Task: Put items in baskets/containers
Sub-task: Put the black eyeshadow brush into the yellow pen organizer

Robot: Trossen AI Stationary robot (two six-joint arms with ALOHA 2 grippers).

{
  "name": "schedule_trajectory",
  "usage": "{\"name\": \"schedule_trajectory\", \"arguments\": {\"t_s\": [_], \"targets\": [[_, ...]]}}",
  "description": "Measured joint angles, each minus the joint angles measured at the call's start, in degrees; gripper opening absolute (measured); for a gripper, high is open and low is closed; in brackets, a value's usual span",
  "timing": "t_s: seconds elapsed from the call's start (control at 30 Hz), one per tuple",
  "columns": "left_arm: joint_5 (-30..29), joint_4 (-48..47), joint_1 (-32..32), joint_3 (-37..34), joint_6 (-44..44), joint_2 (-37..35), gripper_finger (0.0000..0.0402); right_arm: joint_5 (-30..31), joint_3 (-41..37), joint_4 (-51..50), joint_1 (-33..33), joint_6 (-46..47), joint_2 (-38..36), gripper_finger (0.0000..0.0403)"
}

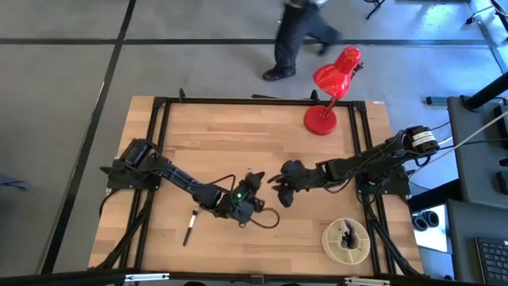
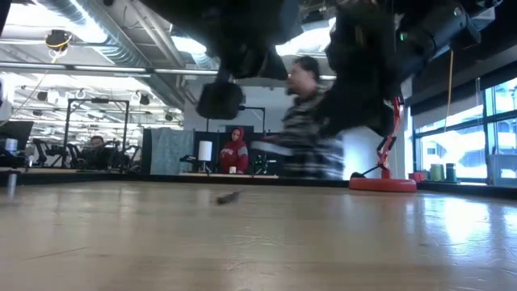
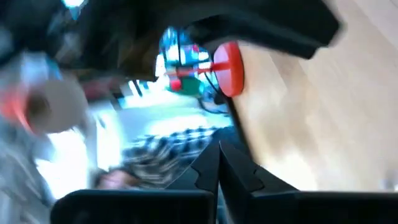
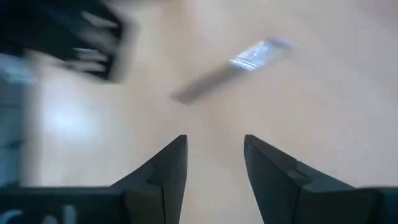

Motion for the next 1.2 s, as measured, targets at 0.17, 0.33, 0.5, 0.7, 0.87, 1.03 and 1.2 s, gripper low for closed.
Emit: {"name": "schedule_trajectory", "arguments": {"t_s": [0.17,0.33,0.5,0.7,0.87,1.03,1.2], "targets": [[-1.00,-5.31,3.06,0.02,-30.61,-0.03,0.0005,6.27,0.00,-8.83,-0.08,1.13,-0.04,0.0158],[12.16,-25.48,9.18,0.79,-59.99,-1.00,0.0006,5.22,0.00,-8.76,0.04,1.24,-0.04,0.0158],[45.46,-40.43,19.34,1.22,-83.88,-1.29,0.0020,3.87,0.00,-8.71,0.09,1.38,-0.04,0.0158],[54.78,-44.93,23.97,-0.58,-88.26,-1.83,0.0072,3.97,0.00,-8.98,0.33,1.19,-0.04,0.0158],[55.26,-49.88,23.97,-0.72,-87.84,-2.93,0.0132,3.85,0.00,-9.39,1.39,1.23,-0.04,0.0158],[55.04,-51.66,24.82,-0.68,-89.75,-5.43,0.0186,3.87,0.00,-9.39,1.80,1.34,-0.04,0.0158],[56.78,-52.96,26.83,-0.70,-95.25,-6.38,0.0202,2.91,0.00,-9.41,1.81,2.13,-0.04,0.0158]]}}
